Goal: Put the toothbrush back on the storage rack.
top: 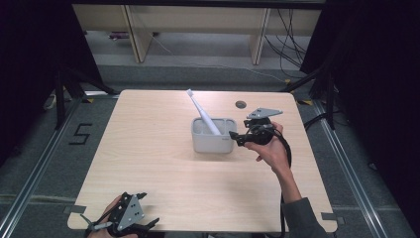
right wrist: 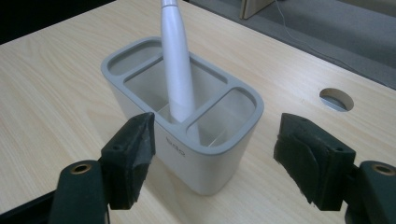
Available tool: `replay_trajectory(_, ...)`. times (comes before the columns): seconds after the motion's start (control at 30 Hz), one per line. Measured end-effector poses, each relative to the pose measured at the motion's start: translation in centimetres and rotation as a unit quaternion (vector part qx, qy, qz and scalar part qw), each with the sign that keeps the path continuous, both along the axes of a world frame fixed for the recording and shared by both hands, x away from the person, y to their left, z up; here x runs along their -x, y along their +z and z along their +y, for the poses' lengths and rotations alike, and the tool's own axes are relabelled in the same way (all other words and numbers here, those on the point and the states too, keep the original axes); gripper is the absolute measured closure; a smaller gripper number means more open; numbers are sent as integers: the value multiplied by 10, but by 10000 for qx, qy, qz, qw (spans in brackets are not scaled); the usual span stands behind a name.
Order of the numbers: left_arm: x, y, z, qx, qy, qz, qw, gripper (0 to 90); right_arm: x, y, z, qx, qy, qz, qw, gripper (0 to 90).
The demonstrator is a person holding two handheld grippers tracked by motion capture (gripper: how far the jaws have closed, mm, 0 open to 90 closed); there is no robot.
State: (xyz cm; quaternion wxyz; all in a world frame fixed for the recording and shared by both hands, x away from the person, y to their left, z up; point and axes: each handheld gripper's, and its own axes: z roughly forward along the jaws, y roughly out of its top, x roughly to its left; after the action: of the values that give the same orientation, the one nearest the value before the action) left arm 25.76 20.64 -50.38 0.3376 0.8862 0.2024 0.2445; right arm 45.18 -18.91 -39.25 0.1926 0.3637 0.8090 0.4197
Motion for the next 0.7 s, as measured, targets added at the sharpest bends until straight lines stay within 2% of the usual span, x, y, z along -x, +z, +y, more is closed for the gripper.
replay_trajectory(0.03, 0, 0, 0, -1, 0, -3, 10000, 150, 1, 0, 0, -22, -4, 65, 10000, 284)
replay_trajectory(0.07, 0, 0, 0, 74, 1, 21, 10000, 150, 2, -1, 1, 9, -36, 62, 10000, 271)
replay_trajectory(0.13, 0, 1, 0, 92, -13, 66, 9999, 149, 2, -1, 0, 62, -10, 24, 10000, 263)
replay_trajectory(0.17, 0, 0, 0, 126, -7, 71, 9999, 149, 3, -1, 1, 51, 14, 80, 10000, 262)
replay_trajectory(0.2, 0, 1, 1, 103, -11, 68, 9999, 149, 3, -2, 0, 58, 71, 30, 10000, 258)
replay_trajectory(0.23, 0, 1, 0, 97, -18, 68, 9999, 149, 5, -1, 0, 39, -17, 42, 10000, 254)
replay_trajectory(0.33, 0, 1, 0, 76, -38, 71, 9999, 150, 8, 0, -2, 47, -15, 94, 9999, 250)
replay_trajectory(0.4, 0, 1, 0, 51, -43, 64, 10000, 149, 12, -1, -3, -11, -116, 137, 9998, 243)
replay_trajectory(0.43, 0, 1, 0, 60, -37, 64, 10000, 149, 12, -1, -5, 50, -63, 76, 9999, 239)
replay_trajectory(0.47, 0, 1, 0, 98, -20, 66, 9999, 149, 15, 0, -5, -21, -182, 183, 9997, 233)
replay_trajectory(0.53, 0, 0, 0, 105, 32, 13, 9999, 150, 15, 0, -7, 35, -123, 36, 9999, 230)
replay_trajectory(0.6, 1, 0, 0, 76, 14, 12, 10000, 149, 18, 0, -6, -18, -177, 154, 9997, 226)
replay_trajectory(0.63, 0, 1, 1, 85, -37, 66, 9999, 150, 18, 0, -8, 74, -112, 104, 9999, 226)
replay_trajectory(0.67, 0, 0, 0, 114, -6, 21, 9999, 149, 18, 0, -9, 105, -121, 38, 9999, 223)
replay_trajectory(0.7, 0, 1, 0, 81, -31, 51, 9999, 149, 19, 0, -8, 8, -114, 127, 9999, 219)
